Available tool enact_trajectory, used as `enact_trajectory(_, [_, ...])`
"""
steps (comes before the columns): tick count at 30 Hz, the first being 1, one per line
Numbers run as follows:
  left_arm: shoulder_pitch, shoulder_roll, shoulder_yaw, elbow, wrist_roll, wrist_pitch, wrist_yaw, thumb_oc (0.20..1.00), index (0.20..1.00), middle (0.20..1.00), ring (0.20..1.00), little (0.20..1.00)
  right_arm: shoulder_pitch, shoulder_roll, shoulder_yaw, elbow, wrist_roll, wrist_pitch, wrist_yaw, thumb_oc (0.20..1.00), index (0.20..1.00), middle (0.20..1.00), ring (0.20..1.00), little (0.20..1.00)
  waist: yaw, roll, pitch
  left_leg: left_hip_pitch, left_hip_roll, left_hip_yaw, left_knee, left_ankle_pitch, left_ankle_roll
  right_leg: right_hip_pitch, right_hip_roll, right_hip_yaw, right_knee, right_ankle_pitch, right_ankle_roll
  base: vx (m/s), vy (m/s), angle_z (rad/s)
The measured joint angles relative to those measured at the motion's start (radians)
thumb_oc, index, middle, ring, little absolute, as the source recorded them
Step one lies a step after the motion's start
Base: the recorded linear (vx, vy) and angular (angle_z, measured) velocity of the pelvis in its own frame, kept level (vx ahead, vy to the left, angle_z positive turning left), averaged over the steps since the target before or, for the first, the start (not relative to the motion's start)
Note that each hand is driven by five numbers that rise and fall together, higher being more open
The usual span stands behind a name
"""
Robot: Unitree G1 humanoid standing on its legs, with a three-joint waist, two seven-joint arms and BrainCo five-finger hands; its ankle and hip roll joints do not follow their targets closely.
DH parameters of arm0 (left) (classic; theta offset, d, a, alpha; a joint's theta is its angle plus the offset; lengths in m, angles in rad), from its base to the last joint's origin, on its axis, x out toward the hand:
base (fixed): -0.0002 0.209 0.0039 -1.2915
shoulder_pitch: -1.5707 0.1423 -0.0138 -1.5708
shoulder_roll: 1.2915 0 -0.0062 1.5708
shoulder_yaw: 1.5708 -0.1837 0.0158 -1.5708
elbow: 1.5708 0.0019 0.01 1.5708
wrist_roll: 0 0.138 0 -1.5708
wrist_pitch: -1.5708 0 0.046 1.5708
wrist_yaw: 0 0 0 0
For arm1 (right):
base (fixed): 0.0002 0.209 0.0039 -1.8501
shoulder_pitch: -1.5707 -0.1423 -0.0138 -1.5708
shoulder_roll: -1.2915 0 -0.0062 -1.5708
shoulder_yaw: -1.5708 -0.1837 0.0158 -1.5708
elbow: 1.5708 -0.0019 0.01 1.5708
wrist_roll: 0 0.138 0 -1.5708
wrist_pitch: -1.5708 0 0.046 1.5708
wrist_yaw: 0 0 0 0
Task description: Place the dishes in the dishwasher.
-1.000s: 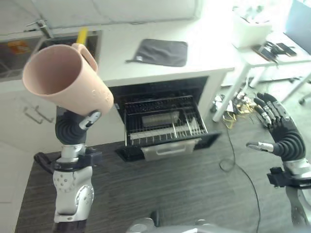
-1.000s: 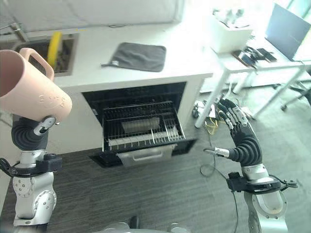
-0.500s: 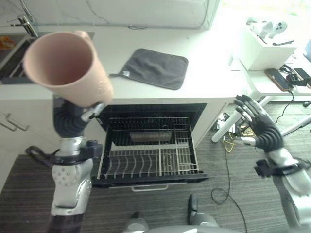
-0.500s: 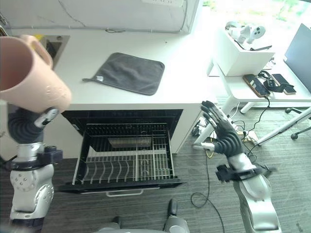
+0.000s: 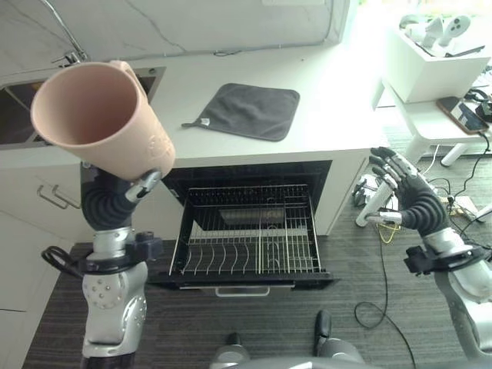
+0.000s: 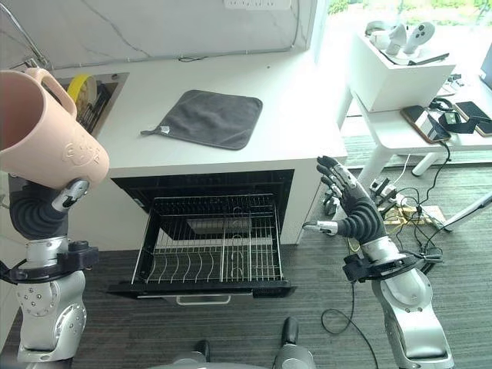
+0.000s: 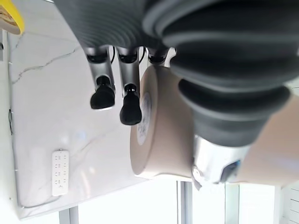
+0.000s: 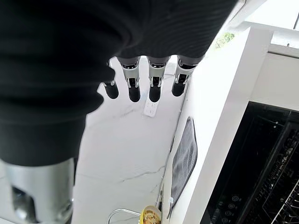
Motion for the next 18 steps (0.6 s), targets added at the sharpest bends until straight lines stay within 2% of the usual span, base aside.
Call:
enact_trajectory(4, [-0.015,0.014,-0.078,0.023,0.086,0.048,0.03,0.2,0.2,0.2,0.2,0.2,-0.061,0.007,0.069,0.0,0.0,0.011,-0.013,1.0,1.0,1.0,1.0,1.0,0.004,-0.021,-0.02,0.015,-0.013,0.0,0.0,0.0,0.001,0.012,-0.009,-0.002,0.0,0.002,0.004,-0.04,0.028,0.04])
enact_trajectory(7, [-0.052,0.035,-0.14,0.063,0.155,0.07,0.078,0.2,0.2,0.2,0.2,0.2,-0.122,0.006,0.084,0.003,0.001,0.009,-0.019,1.0,1.0,1.0,1.0,1.0,0.008,-0.024,-0.023,0.018,-0.015,-0.001,0.0,0.001,0.002,0.023,-0.014,-0.006,0.0,0.003,0.005,-0.03,0.013,0.04])
enact_trajectory(11, [-0.106,0.044,-0.207,0.14,0.26,0.1,0.117,0.2,0.2,0.2,0.2,0.2,-0.218,-0.011,0.164,0.015,0.001,0.005,-0.045,1.0,1.0,1.0,1.0,1.0,0.013,-0.026,-0.049,0.018,-0.015,-0.001,-0.004,0.0,0.01,0.024,-0.017,-0.007,-0.001,0.004,0.007,0.0,0.0,0.0])
enact_trajectory(15, [-0.116,0.044,-0.279,0.202,0.284,0.131,0.158,0.2,0.2,0.2,0.2,0.2,-0.225,0.005,0.213,0.027,0.072,0.0,-0.103,1.0,1.0,1.0,1.0,1.0,0.017,-0.035,-0.084,0.02,-0.015,0.0,-0.004,0.0,0.011,0.023,-0.018,-0.005,-0.004,0.004,0.007,0.02,0.002,-0.01])
enact_trajectory(18, [-0.12,0.043,-0.315,0.212,0.304,0.155,0.189,0.2,0.2,0.2,0.2,0.2,-0.225,0.026,0.284,0.036,0.078,0.015,-0.104,1.0,1.0,1.0,1.0,1.0,0.018,-0.043,-0.09,0.022,-0.015,0.001,-0.004,0.0,0.011,0.024,-0.017,-0.003,-0.004,0.004,0.007,0.04,0.001,-0.02])
